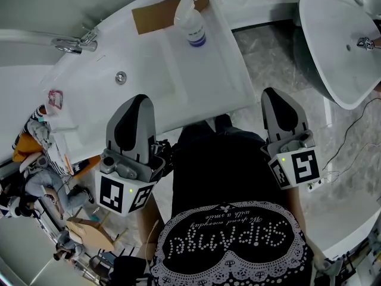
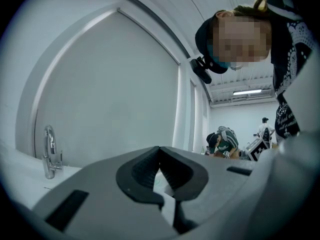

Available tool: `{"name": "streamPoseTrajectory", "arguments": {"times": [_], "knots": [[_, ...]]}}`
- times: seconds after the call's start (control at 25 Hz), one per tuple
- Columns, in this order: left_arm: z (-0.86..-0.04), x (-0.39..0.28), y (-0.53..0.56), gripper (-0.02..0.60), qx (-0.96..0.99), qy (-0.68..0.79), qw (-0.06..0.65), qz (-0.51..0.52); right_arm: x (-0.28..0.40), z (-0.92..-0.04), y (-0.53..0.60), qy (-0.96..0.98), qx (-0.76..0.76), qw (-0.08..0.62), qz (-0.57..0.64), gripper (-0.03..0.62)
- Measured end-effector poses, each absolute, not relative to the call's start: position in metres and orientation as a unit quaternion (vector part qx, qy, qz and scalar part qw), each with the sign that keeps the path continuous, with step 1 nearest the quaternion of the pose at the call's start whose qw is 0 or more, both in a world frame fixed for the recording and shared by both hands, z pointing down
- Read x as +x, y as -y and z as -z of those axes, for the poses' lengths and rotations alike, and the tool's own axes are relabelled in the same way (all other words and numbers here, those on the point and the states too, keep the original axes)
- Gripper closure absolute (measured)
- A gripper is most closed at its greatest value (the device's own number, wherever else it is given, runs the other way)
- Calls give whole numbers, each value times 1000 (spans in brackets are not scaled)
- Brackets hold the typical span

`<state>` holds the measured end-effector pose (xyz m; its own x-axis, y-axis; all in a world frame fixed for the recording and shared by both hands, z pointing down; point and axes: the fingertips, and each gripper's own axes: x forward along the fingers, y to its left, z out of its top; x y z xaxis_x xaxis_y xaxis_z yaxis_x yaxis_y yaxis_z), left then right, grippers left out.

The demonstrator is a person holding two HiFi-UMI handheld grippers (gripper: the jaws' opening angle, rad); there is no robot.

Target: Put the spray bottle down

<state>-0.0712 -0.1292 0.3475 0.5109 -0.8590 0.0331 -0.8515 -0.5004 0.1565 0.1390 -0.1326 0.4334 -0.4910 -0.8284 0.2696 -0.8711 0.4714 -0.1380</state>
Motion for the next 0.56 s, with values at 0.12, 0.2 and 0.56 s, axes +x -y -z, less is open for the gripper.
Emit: {"name": "streamPoseTrajectory", "arguments": {"times": [0.12, 0.2, 0.56], "knots": [[-350, -72, 128, 577, 866, 494, 79, 21, 137, -434, 131, 855, 496, 84, -128, 566], [-350, -73, 127, 577, 866, 494, 81, 22, 136, -434, 130, 856, 494, 85, -128, 566], [-355, -72, 124, 577, 867, 490, 88, 18, 138, -435, 125, 853, 499, 88, -129, 566]]}}
